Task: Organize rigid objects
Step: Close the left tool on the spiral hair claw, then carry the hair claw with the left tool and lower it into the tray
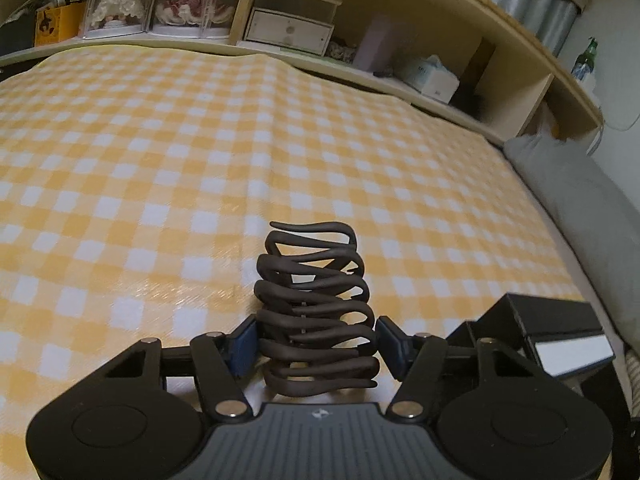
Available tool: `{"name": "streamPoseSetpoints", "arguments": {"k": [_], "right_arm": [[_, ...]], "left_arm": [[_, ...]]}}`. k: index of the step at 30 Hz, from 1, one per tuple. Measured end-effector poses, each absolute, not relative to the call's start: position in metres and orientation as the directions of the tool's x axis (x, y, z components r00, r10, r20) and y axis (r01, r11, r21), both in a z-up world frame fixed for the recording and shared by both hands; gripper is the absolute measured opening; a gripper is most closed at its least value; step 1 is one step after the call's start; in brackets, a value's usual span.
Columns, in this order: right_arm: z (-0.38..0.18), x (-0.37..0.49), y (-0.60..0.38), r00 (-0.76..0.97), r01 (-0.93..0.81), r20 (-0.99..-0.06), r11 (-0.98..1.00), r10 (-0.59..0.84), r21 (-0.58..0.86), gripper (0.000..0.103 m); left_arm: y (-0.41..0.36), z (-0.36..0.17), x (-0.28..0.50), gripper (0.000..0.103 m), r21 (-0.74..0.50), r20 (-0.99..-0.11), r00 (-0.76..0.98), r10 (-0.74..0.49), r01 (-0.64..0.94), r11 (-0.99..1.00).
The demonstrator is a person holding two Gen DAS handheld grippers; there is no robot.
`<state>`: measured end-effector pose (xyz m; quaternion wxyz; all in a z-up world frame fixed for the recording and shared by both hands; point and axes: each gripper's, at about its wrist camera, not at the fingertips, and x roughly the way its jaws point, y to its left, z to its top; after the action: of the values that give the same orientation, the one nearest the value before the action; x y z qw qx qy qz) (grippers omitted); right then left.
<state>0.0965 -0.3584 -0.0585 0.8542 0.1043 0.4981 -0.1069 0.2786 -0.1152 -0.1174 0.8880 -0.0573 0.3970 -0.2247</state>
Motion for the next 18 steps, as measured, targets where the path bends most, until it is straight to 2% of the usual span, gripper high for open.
{"name": "streamPoseSetpoints", "arguments": {"k": [3,8,18], "right_arm": [[-0.058,0.096,-0.359,0.48,0.288,-0.873,0.955,-0.08,0.071,0.006],[-0.058,0.096,-0.359,0.483,0.286,-0.873,0.955,-0.075,0.077,0.006],[-0.057,0.093,-0.363,0.492,0.287,-0.868,0.953,-0.062,0.095,0.006]], "left_arm": [[-0.108,-0.11,0.274,0.062,-0.235,-0.712,0.573,-0.406,0.35,0.907],[-0.091,-0.092,0.255,0.061,-0.088,-0.775,0.539,-0.329,0.424,0.901],[-0.054,-0.062,0.184,0.062,-0.042,-0.878,0.372,-0.301,0.567,0.822]]}}
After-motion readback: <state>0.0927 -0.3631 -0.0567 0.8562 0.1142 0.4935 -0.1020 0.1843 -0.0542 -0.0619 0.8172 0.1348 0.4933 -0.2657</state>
